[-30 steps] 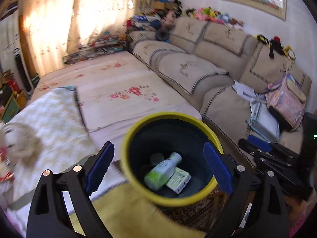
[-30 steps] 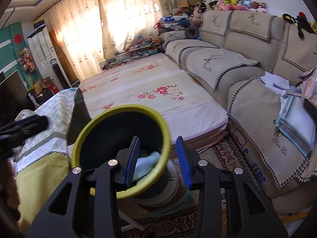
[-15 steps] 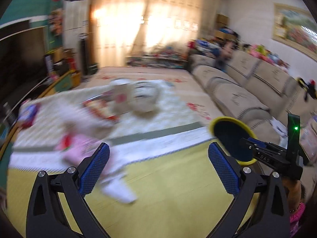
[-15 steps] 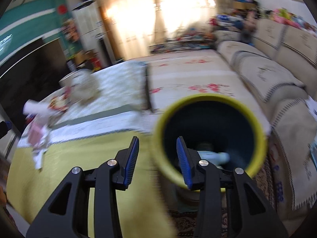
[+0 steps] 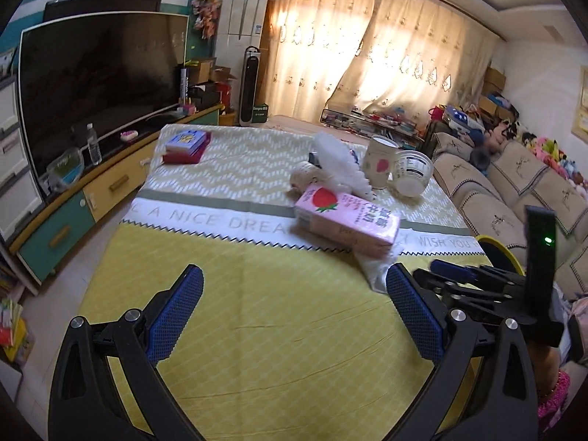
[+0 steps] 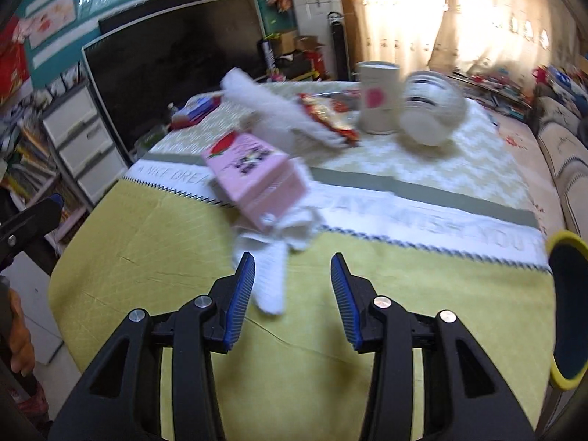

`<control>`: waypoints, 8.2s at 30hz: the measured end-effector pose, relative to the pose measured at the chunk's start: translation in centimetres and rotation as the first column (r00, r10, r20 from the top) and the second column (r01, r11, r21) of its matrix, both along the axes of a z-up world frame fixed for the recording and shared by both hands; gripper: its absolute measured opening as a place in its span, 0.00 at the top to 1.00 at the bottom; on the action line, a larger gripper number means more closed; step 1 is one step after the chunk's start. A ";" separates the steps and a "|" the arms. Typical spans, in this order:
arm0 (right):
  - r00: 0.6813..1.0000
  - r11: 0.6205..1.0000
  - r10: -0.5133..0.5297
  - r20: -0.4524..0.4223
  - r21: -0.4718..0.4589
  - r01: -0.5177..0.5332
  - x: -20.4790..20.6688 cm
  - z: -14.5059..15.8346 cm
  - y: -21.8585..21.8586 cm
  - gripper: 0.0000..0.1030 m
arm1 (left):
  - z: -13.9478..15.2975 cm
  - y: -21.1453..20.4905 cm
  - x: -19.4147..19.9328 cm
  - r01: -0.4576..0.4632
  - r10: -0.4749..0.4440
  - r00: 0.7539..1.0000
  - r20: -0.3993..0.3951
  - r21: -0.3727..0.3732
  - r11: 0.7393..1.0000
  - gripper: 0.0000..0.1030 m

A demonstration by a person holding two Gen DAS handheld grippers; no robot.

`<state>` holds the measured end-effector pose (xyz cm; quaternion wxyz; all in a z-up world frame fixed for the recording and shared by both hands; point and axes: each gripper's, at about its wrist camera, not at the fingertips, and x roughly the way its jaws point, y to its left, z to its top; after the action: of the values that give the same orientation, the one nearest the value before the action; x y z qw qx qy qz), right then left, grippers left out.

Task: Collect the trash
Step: 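Reach the right tool to the pink milk carton and close on it, then carry the pink carton with the right tool over the bin and release, then reach the left tool to the white tissue and close on it, then carry the tissue with the left tool over the bin and release, then reach the right tool to the white plastic bowl and grasp it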

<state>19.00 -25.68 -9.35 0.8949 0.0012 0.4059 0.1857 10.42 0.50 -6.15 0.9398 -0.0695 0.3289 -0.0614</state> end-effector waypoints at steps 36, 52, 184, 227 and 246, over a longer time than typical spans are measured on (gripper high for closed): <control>0.962 0.965 0.260 0.088 0.016 -0.262 4.4 2.1 3.6 0.52 | -2.4 -1.7 0.8 0.028 -0.030 0.999 -0.043 -0.046 0.999 0.05; 0.963 0.990 -0.060 0.262 0.137 0.025 -4.5 7.2 -8.1 0.53 | -3.4 -4.8 0.4 0.078 -0.078 0.995 -0.060 -0.008 0.997 0.05; 0.959 0.986 -0.167 0.231 0.023 0.166 13.7 6.6 -5.5 0.38 | -1.1 -8.6 14.2 0.105 -0.129 0.976 0.175 0.143 0.984 0.05; 0.989 0.982 0.054 0.136 -0.186 -0.028 19.6 4.6 -9.1 0.20 | -2.5 -11.2 14.3 0.144 -0.179 0.973 0.144 0.222 0.964 0.05; 0.992 0.944 0.113 0.063 -0.319 -0.088 18.3 -0.9 -7.9 0.46 | -2.4 -11.2 14.2 0.147 -0.183 0.972 0.151 0.220 0.964 0.05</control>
<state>37.28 -33.54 -10.29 0.8885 -0.1702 0.3935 0.1636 24.62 -10.68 -8.56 0.9580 0.0620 0.2570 -0.1109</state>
